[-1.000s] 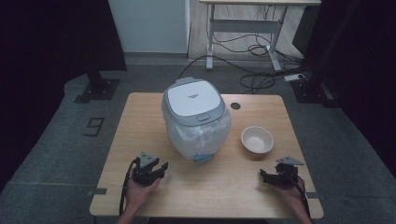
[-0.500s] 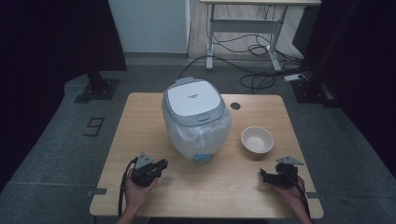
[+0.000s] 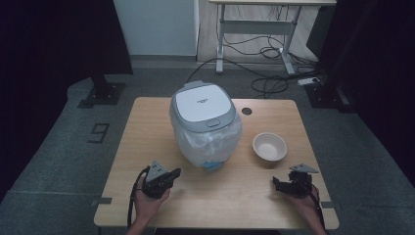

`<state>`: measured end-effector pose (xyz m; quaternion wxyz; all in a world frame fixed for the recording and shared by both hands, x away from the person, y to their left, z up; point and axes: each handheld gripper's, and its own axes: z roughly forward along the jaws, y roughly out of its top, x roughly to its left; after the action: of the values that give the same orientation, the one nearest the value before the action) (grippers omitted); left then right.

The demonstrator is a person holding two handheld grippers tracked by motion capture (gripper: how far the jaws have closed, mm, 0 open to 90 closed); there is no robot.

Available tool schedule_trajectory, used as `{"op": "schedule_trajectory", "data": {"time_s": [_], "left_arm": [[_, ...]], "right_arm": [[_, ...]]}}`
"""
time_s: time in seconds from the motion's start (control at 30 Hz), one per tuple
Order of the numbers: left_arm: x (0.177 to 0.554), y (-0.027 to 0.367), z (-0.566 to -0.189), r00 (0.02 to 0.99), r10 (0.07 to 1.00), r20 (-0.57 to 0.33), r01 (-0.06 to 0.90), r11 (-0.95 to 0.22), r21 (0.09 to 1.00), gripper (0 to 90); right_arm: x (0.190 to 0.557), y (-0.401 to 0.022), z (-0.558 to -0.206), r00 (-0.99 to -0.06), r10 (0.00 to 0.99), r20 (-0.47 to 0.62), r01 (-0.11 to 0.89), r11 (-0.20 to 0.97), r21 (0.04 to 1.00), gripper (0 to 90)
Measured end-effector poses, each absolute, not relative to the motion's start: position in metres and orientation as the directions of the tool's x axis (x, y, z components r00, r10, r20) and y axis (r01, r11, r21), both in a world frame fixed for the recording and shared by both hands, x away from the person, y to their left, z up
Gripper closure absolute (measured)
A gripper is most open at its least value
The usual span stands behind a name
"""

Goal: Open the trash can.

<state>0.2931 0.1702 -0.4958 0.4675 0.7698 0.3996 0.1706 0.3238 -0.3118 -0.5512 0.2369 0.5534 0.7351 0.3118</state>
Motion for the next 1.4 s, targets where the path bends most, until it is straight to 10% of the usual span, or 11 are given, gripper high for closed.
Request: {"op": "schedule_trajectory", "data": {"time_s": [1.4], "left_arm": [[0.31, 0.109, -0.483, 0.709, 0.694, -0.129, 0.427, -0.275, 0.862, 90.0]], "right_arm": [[0.323, -0.311, -0.551, -0.261, 0.965, -0.003, 0.666, 0.182, 0.723, 10.3]]}}
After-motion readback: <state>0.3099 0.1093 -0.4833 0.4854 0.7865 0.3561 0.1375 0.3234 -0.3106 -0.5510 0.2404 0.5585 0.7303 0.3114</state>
